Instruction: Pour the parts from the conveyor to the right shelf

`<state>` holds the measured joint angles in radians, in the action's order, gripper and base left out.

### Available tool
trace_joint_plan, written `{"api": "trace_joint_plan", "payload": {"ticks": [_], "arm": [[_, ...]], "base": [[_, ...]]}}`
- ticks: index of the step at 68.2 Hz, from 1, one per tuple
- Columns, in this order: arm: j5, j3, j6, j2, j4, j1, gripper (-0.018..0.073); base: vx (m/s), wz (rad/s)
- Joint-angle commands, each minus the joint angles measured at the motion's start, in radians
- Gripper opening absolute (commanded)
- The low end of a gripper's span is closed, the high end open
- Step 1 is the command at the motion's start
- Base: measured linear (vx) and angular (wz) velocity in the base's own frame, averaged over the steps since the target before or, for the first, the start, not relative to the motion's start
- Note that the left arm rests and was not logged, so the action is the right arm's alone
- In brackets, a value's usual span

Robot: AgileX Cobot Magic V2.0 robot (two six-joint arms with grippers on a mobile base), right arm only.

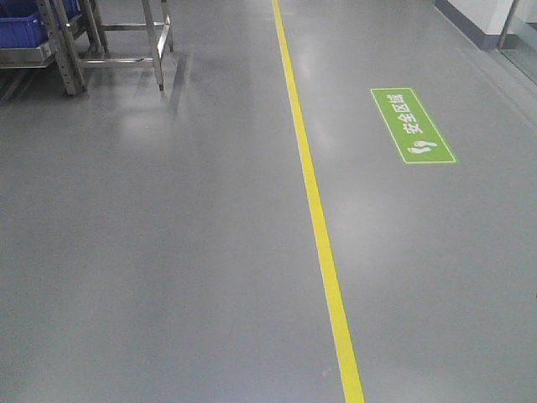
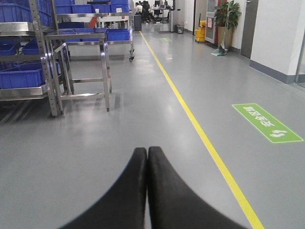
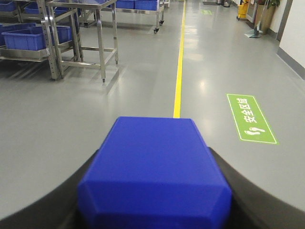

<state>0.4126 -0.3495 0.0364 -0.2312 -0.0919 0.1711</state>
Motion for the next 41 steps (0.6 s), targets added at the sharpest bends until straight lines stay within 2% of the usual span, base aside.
{"api": "trace_joint_plan", "payload": {"ticks": [1, 41], "arm": [[-0.079, -0.028, -0.004, -0.014, -0.009, -0.001, -0.0010], [-0.079, -0.028, -0.004, -0.014, -0.009, -0.001, -0.0010]], "base": [[0.58, 0.04], [0.57, 0.01]]}}
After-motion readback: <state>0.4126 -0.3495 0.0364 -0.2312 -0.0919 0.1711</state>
